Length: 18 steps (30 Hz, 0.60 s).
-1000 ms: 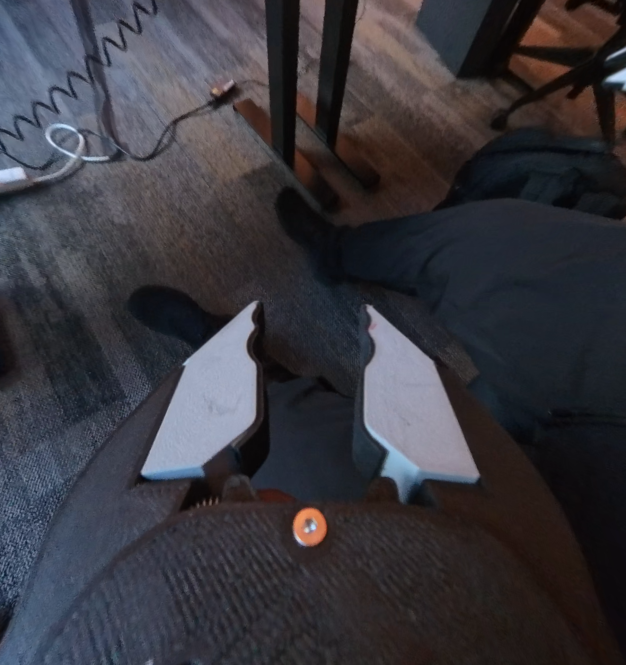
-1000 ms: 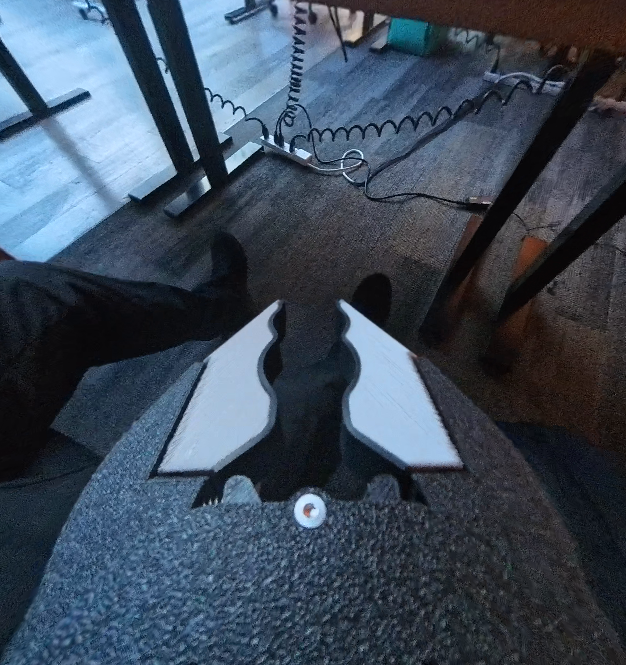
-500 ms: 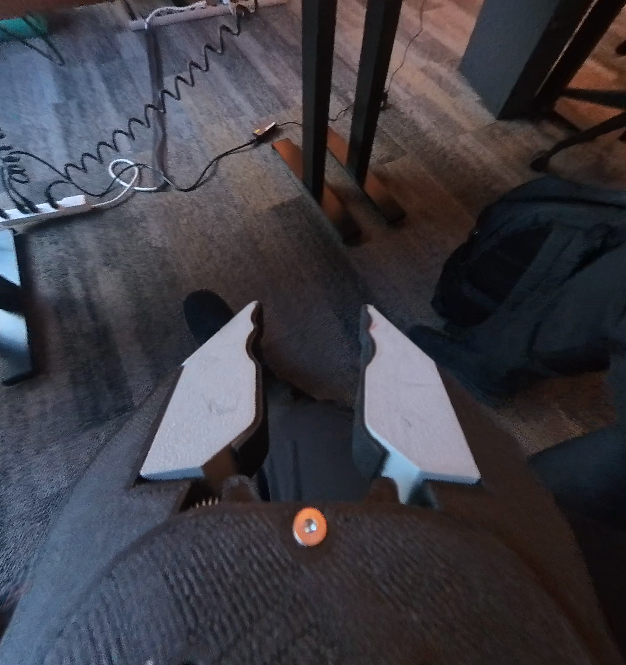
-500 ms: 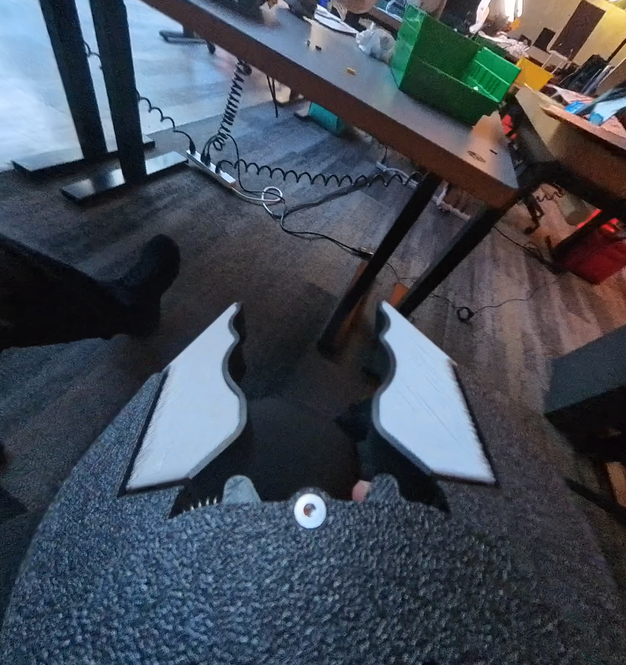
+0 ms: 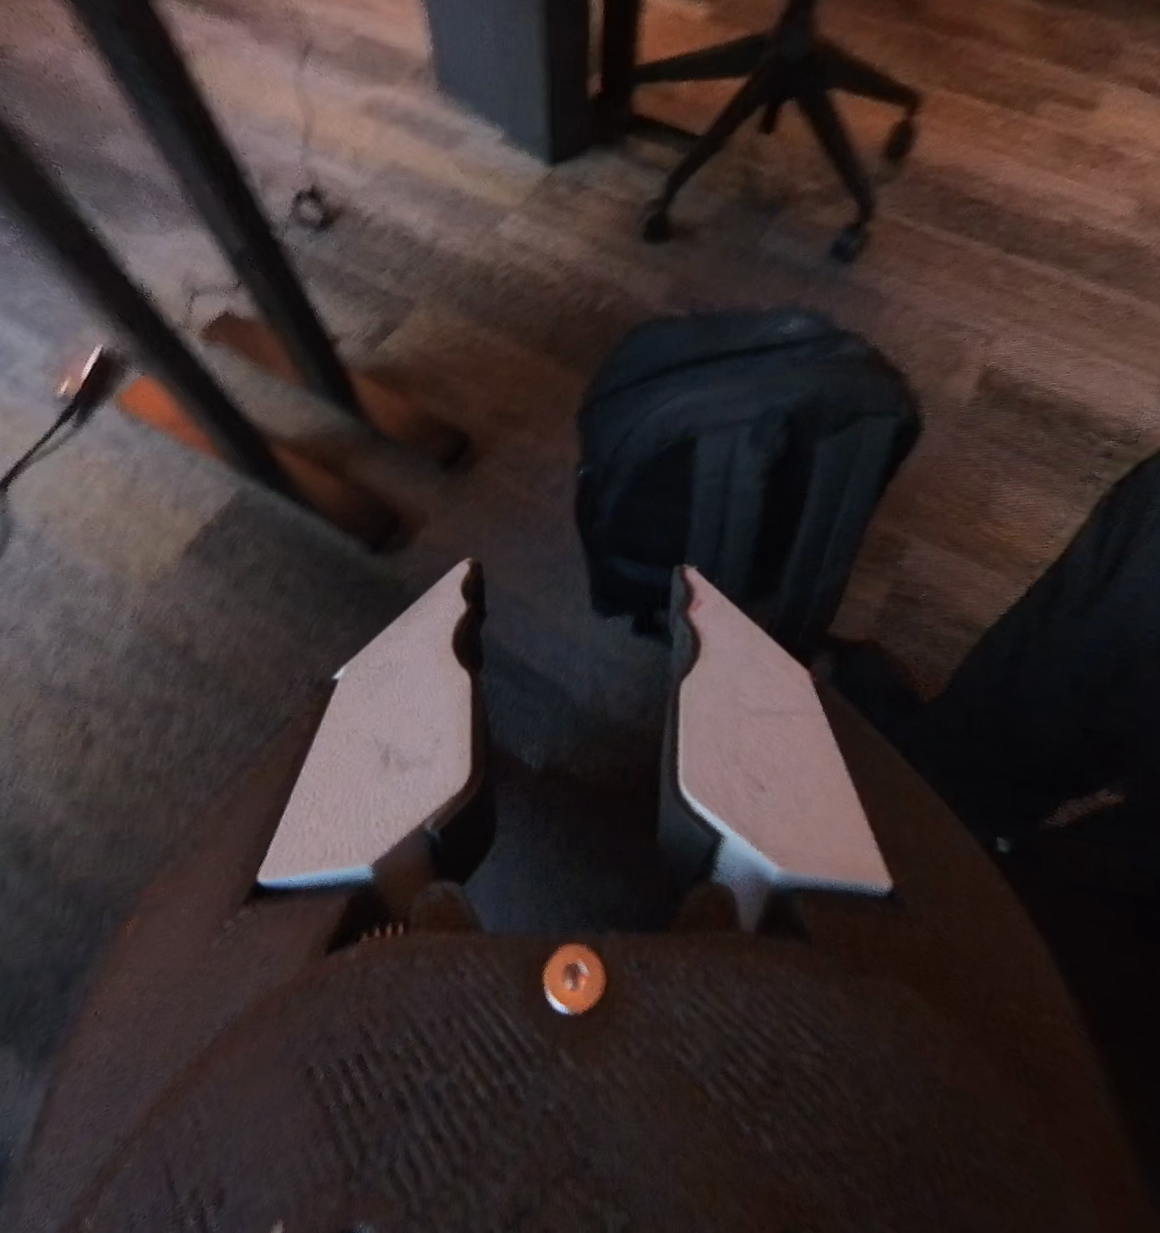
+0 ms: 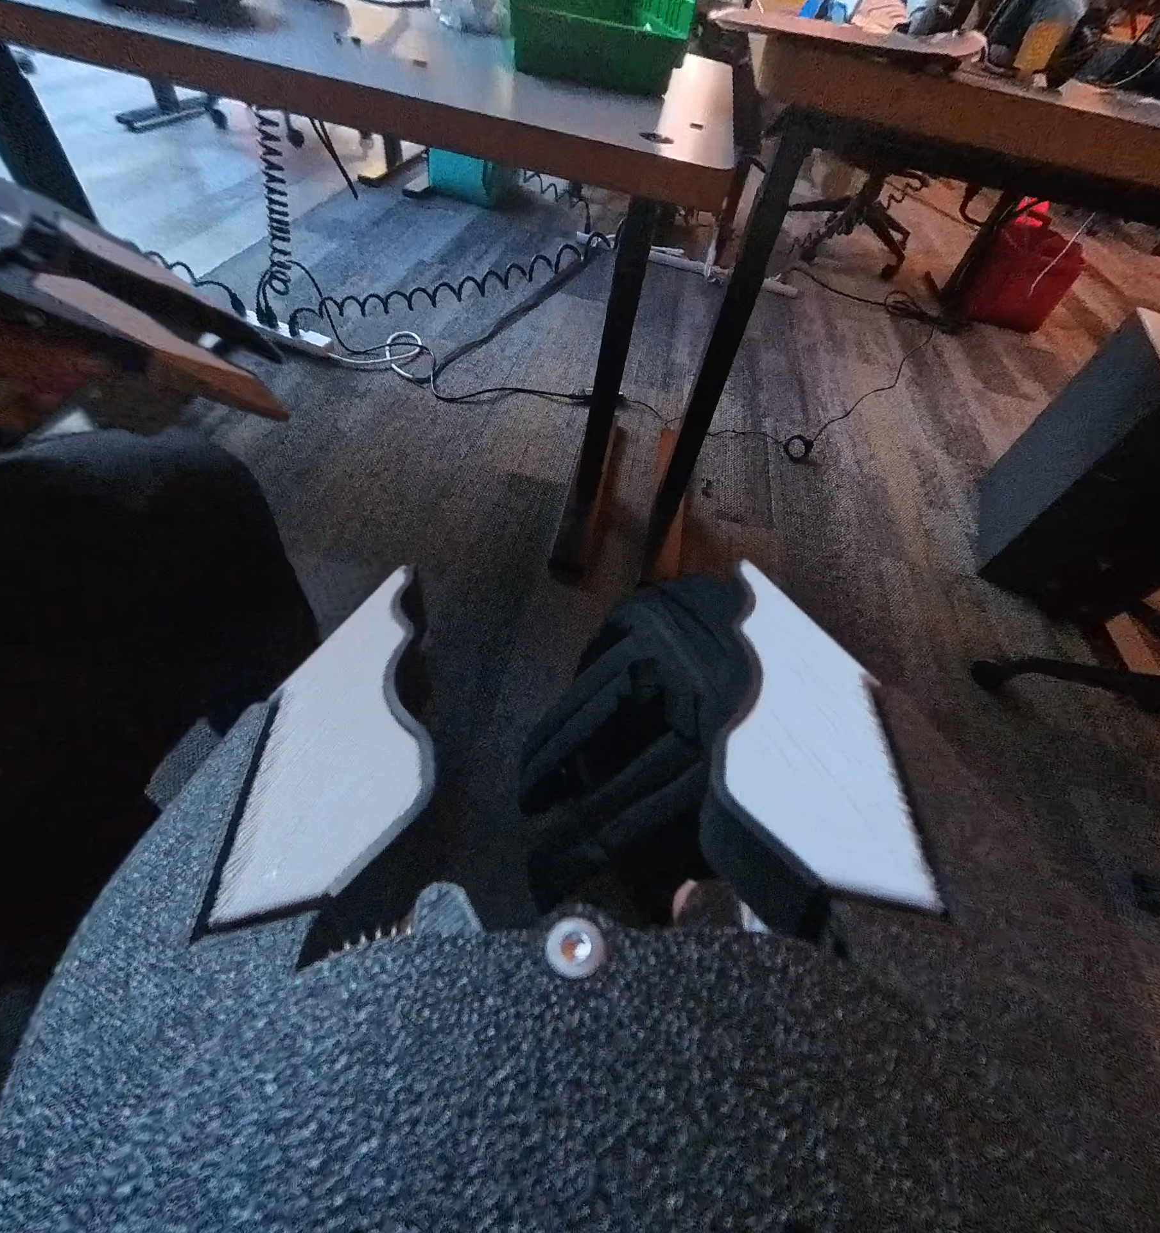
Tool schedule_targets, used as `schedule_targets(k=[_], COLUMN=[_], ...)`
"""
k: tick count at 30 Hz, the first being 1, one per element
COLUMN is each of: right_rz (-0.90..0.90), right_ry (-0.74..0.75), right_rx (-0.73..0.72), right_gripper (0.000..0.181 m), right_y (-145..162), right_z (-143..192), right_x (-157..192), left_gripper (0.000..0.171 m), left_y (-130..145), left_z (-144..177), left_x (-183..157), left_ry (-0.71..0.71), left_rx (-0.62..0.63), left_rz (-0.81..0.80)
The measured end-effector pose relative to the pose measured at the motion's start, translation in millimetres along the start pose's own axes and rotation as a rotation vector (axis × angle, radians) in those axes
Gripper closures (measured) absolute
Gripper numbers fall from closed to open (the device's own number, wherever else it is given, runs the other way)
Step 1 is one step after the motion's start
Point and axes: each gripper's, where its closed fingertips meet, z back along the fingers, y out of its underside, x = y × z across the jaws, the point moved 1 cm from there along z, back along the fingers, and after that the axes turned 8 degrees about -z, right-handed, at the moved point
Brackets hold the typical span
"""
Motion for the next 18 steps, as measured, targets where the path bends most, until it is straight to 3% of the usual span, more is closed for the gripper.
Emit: schedule_targets(k=[4, 7, 8, 10, 12, 16, 18], right_rz=[-0.081, -0.082, -0.134, -0.258, -0.262, -0.311, -0.369], right_ry=[-0.019, -0.022, -0.035, -0.082, -0.002, 0.058, 0.148], right_rx=[-0.029, 0.005, -0.001, -0.031, 0.004, 0.069, 0.106], right_gripper=[0.095, 0.099, 0.104, 0.108, 0.114, 0.112, 0.109], right_y=[19.7, 59.8, 66.1, 62.2, 76.7, 96.7, 111.1], right_z=[-31.7, -42.4, -44.8, -52.7, -66.8, -84.6, -74.3], right_x=[-17.4, -32.6, -40.6, -60.2, -96.6, -148.0, -176.8], left_gripper=[0.118, 0.134, 0.135, 0.156, 0.165, 0.163, 0.161], left_y=[-39.7, -26.3, -25.6, -45.7, -61.3, -49.8, -41.3], left_z=[-83.0, -132.0, -140.9, -157.2, -185.2, -230.3, -242.2], left_x=[-69.8, -134.0, -147.4, -161.3, -167.8, -186.5, -190.9], left_ry=[0.182, 0.382, 0.404, 0.374, 0.346, 0.545, 0.561], left_rx=[-0.072, -0.029, -0.008, -0.127, -0.226, -0.029, 0.050], left_rz=[-0.119, -0.178, -0.237, -0.384, -0.422, -0.270, -0.307])
